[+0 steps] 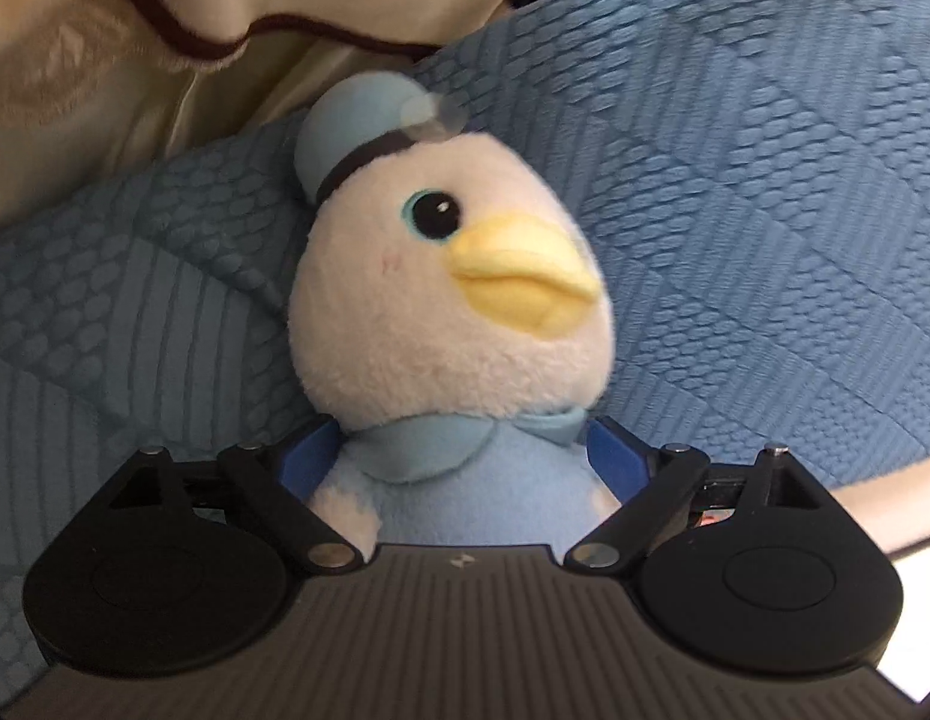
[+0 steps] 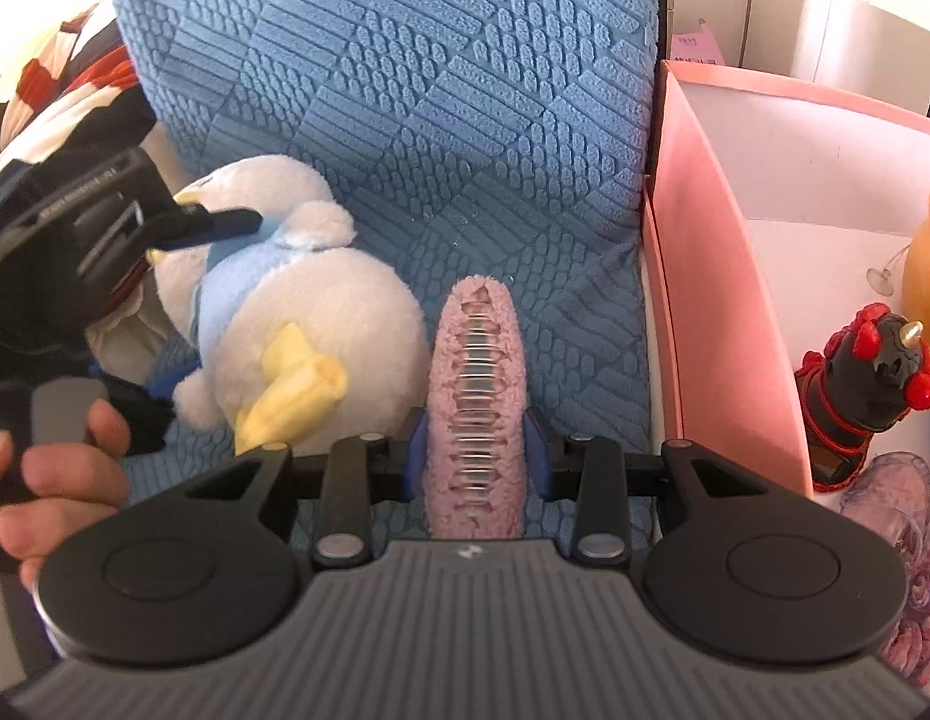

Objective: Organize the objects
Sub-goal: 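Lift the duck with the left tool while the right tool lifts the pink plush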

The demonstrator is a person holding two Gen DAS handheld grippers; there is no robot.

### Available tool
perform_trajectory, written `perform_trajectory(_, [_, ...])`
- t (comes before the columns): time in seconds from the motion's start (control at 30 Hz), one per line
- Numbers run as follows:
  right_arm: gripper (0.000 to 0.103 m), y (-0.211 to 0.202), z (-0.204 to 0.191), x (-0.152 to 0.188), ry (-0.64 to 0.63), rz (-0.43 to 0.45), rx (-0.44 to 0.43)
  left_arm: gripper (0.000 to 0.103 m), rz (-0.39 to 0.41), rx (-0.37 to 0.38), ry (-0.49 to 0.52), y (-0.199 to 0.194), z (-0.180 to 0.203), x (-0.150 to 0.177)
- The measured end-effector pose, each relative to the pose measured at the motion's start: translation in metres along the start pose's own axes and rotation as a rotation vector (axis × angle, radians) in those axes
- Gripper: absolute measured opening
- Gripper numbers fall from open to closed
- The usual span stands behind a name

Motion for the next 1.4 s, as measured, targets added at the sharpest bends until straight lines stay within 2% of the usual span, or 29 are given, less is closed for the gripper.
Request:
perform_trajectory(0.27, [0.037, 0.014, 0.003, -0.006, 0.004, -0.010, 0.007, 0.092, -0.041, 0.000, -0.008, 0.026, 0.005, 0.002])
perform_trajectory(0.47, [0.037, 0.019, 0.006, -0.009, -0.003, -0.016, 0.004, 0.091, -0.064, 0.005, 0.000, 0.031, 0.007, -0.001])
perform_trajectory(0.63, [0.037, 0.017, 0.007, -0.009, -0.007, -0.015, 0.005, 0.086, -0.067, -0.027, 0.111, 0.021, 0.020, -0.002])
perform_trajectory(0.87, [0.037, 0.005, 0.003, 0.004, -0.008, -0.015, -0.002, 0.082, -0.110, -0.072, 0.238, 0.002, 0.023, 0.006])
perform_trajectory(1.27, [0.037, -0.019, -0.004, 0.028, 0.006, -0.033, -0.050, 0.080, -0.112, -0.150, 0.443, -0.068, 0.020, 0.033])
perform_trajectory(1.4, [0.037, -0.026, -0.007, 0.042, 0.011, -0.051, -0.066, 0.077, -0.102, -0.208, 0.529, -0.087, 0.018, 0.040])
Point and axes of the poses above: each gripper's, at about its wrist camera, not at the fingertips, and y roughly the way its jaws point, z to its right, x to its underside, the point moved 4 cm from there along y, roughly the way its jaws point, and after that the axes turned 5 degrees about -y, right-handed, at the moved point
